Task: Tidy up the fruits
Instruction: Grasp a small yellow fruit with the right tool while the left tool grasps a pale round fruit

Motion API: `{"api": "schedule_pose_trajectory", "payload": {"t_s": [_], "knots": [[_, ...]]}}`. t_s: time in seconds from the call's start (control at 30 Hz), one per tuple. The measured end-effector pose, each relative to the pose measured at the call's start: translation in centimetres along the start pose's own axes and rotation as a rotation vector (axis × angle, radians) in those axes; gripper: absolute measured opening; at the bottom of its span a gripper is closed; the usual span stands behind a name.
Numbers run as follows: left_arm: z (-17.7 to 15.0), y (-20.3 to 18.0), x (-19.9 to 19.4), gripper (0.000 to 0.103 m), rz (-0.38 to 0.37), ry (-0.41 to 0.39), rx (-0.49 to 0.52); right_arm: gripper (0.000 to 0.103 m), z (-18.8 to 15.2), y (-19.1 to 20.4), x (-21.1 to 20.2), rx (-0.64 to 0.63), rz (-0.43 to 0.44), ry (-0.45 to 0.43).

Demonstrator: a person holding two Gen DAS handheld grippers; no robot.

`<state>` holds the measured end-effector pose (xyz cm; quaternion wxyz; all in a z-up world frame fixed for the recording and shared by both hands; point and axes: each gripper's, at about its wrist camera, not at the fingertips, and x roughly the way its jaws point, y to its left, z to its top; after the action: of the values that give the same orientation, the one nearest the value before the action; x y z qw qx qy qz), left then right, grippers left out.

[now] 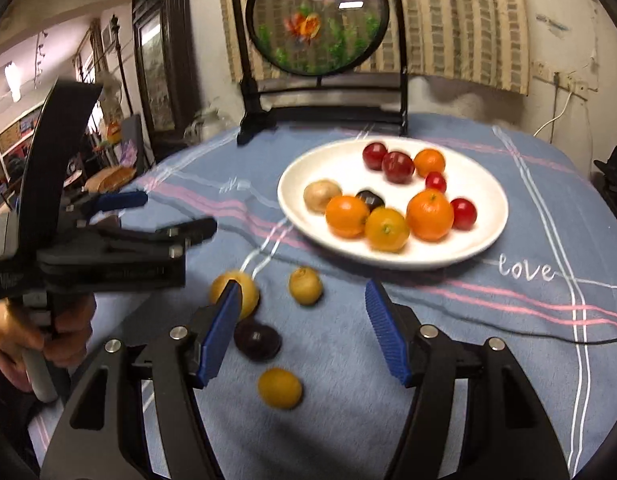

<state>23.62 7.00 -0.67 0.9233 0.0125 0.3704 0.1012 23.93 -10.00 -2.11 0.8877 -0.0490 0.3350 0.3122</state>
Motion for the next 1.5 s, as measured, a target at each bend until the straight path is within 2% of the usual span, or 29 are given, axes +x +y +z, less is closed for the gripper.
{"api": "schedule_pose_trajectory", "payload": {"t_s": [0.07,0.17,0.33,0.47,0.57,0.8,0.97,1.03,1.13,1.23,1.3,1.33,1.37,1.4,1.5], "knots": [[0.0,0.8,0.3,0.101,-0.02,0.041,-0.04,0.065,-0.4,0.3,0.7,-0.016,0.032,0.089],[0.0,1.8,0.9,0.101,-0.051,0.088,-0.102,0.065,-0.9,0.6,1.3,-0.027,0.038,0.154],[-0.3,2.8,1.3,0.101,-0.063,0.118,-0.158,0.065,-1.6,1.3,1.7,-0.06,0.033,0.191],[-0.5,2.8,1.8,0.101,-0.053,0.14,-0.149,0.062,-2.0,1.1,1.8,-0.051,0.038,0.224],[-0.5,2.8,1.8,0.101,-0.059,0.139,-0.151,0.059,-2.4,1.4,1.7,-0.063,0.027,0.235],[-0.5,3.0,1.8,0.101,-0.056,0.142,-0.154,0.043,-2.9,2.1,1.9,-0.102,0.001,0.255],[-0.6,3.3,1.9,0.101,-0.058,0.143,-0.176,0.028,-2.9,1.8,1.6,-0.097,-0.017,0.248],[-0.7,3.3,2.0,0.101,-0.068,0.149,-0.183,0.027,-2.9,1.6,1.2,-0.084,-0.017,0.235],[-0.7,3.0,1.8,0.101,-0.111,0.146,-0.182,0.027,-2.6,1.1,0.8,-0.061,-0.033,0.213],[-0.8,1.9,1.1,0.099,-0.213,0.138,-0.138,0.027,-2.5,0.6,0.4,-0.039,-0.051,0.199],[-0.9,0.9,0.7,0.081,-0.266,0.127,-0.093,0.027,-2.5,0.4,0.5,-0.031,-0.061,0.205],[-1.0,0.5,0.7,0.075,-0.283,0.129,-0.074,0.027,-2.5,0.3,0.5,-0.028,-0.063,0.21],[-1.2,-0.1,0.7,0.062,-0.304,0.136,-0.053,0.027,-2.6,0.2,0.7,-0.025,-0.063,0.219],[-1.4,-0.6,0.8,0.053,-0.325,0.149,-0.034,0.027,-2.6,0.2,0.7,-0.023,-0.061,0.223],[-1.6,-1.3,0.4,0.051,-0.379,0.138,-0.012,0.027,-2.6,0.2,0.7,-0.023,-0.06,0.226]]}}
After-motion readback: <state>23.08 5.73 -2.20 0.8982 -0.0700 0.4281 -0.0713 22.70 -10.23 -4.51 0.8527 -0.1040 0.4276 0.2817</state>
